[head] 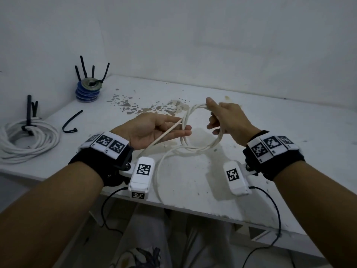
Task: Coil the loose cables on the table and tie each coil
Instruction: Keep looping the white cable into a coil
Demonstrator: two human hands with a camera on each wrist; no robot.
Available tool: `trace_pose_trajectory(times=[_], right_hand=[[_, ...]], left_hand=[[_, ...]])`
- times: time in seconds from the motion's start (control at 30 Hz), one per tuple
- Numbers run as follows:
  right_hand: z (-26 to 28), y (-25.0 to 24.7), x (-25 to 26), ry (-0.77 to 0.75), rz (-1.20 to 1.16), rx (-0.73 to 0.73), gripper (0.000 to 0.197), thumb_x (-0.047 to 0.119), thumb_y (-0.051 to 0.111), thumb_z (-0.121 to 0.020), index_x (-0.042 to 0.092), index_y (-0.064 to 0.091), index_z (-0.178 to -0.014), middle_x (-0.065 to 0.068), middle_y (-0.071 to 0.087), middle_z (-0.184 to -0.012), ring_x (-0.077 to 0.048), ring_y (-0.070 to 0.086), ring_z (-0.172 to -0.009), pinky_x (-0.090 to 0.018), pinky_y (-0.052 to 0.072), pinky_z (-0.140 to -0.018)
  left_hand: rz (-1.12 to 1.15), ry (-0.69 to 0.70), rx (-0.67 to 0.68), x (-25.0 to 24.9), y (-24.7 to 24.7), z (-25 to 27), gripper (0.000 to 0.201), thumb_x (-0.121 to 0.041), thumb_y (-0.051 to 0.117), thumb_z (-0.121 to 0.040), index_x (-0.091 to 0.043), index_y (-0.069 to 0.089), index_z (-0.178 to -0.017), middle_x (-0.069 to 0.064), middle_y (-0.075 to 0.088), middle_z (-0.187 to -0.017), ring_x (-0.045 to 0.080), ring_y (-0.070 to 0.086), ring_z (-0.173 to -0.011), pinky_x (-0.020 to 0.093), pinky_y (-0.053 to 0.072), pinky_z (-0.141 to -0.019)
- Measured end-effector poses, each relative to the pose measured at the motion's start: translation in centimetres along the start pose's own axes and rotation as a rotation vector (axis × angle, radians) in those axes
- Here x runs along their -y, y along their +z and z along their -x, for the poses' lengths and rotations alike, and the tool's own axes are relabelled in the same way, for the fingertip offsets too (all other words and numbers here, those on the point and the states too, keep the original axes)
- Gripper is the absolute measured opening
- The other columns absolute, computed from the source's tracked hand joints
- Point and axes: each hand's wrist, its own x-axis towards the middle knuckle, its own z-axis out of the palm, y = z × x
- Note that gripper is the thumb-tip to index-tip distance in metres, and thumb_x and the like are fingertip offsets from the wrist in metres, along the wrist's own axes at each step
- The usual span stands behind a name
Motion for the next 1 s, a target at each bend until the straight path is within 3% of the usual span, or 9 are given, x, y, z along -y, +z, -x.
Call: trace_pose_trajectory(times=[0.1,0.27,0.4,0.47,0.53,0.67,0.83,0.97,1.0], right_hand=[[-0.1,0.4,-0.2,-0.036,-0.006,-0.061,0.048,0.047,0.061,-0.094,-0.001,0.064,-0.092,-0.015,0.051,-0.072,-0.016,0.054,-0.050,-0.029,0.049,-0.051],[0.1,1.0,0.0,-0.101,0.056,-0.173,0.042,0.044,0.063,-0.093,0.006,0.055,-0.077,-0.013,0.044,-0.065,-0.023,0.047,-0.052,-0.026,0.047,-0.048],[0.2,1.5,0.2,-0.192,0.154,-0.199,0.044,0.049,0.064,-0.090,0.011,0.050,-0.075,-0.011,0.052,-0.068,-0.036,0.055,-0.060,-0.044,0.056,-0.066],[0.5,2.0,0.7,-0.223,0.175,-0.202,0.045,0.051,0.065,-0.089,0.011,0.050,-0.075,-0.010,0.053,-0.068,-0.043,0.060,-0.067,-0.051,0.057,-0.068],[0.7,2.4,1.1,-0.251,0.193,-0.199,0.046,0.051,0.066,-0.088,0.011,0.049,-0.075,-0.008,0.052,-0.066,-0.038,0.058,-0.062,-0.052,0.057,-0.066],[1.1,2.5,1.7,-0.271,0.247,-0.135,0.045,0.052,0.067,-0.088,0.012,0.048,-0.076,-0.004,0.052,-0.064,-0.019,0.050,-0.054,-0.043,0.054,-0.061],[2.2,2.0,1.9,-0.280,0.257,0.102,0.038,0.039,0.077,-0.083,0.012,0.051,-0.089,0.000,0.057,-0.063,-0.014,0.050,-0.051,-0.025,0.044,-0.048],[2.0,1.5,1.2,-0.272,0.431,0.204,0.048,0.025,0.088,-0.072,0.015,0.049,-0.098,0.005,0.060,-0.070,-0.009,0.049,-0.054,-0.020,0.043,-0.050],[1.9,1.5,1.1,-0.274,0.441,0.187,0.045,0.023,0.087,-0.073,0.015,0.050,-0.097,0.006,0.059,-0.070,-0.008,0.049,-0.054,-0.020,0.042,-0.051]], left_hand=[[-0.060,0.010,0.048,0.3,0.1,-0.1,0.042,0.018,0.039,-0.090,0.007,0.052,-0.128,0.025,0.066,-0.122,0.034,0.068,-0.108,0.030,0.058,-0.087],[-0.312,0.099,-0.009,0.8,0.6,-0.2,0.035,0.002,0.065,-0.078,0.001,0.067,-0.112,0.015,0.072,-0.113,0.020,0.073,-0.095,0.021,0.060,-0.076],[-0.837,0.189,-0.248,0.7,0.7,-0.4,0.033,0.015,0.063,-0.079,-0.007,0.070,-0.102,0.003,0.077,-0.094,0.018,0.070,-0.084,0.029,0.053,-0.073],[-0.928,0.227,-0.315,0.8,1.2,-0.7,0.029,0.015,0.059,-0.075,-0.010,0.067,-0.087,0.002,0.074,-0.082,0.018,0.065,-0.078,0.025,0.045,-0.066],[-0.984,0.242,-0.338,1.1,1.6,-1.0,0.023,0.011,0.060,-0.074,-0.012,0.060,-0.076,0.004,0.066,-0.074,0.018,0.061,-0.069,0.025,0.043,-0.061],[-0.952,0.270,-0.454,1.4,1.2,-1.4,0.017,0.007,0.061,-0.069,-0.008,0.053,-0.066,0.008,0.055,-0.063,0.020,0.056,-0.057,0.029,0.048,-0.054],[-0.827,0.267,-0.659,1.4,1.2,-1.8,0.018,0.001,0.061,-0.065,-0.009,0.046,-0.067,0.008,0.043,-0.063,0.020,0.039,-0.057,0.028,0.031,-0.050],[-0.785,0.153,-0.608,1.2,1.1,-1.9,0.010,0.000,0.057,-0.074,-0.008,0.062,-0.077,0.010,0.052,-0.075,0.019,0.041,-0.058,0.027,0.034,-0.051],[-0.789,0.116,-0.559,1.2,0.9,-2.0,0.020,-0.001,0.055,-0.077,-0.012,0.071,-0.083,0.008,0.059,-0.079,0.017,0.041,-0.057,0.026,0.033,-0.051]])
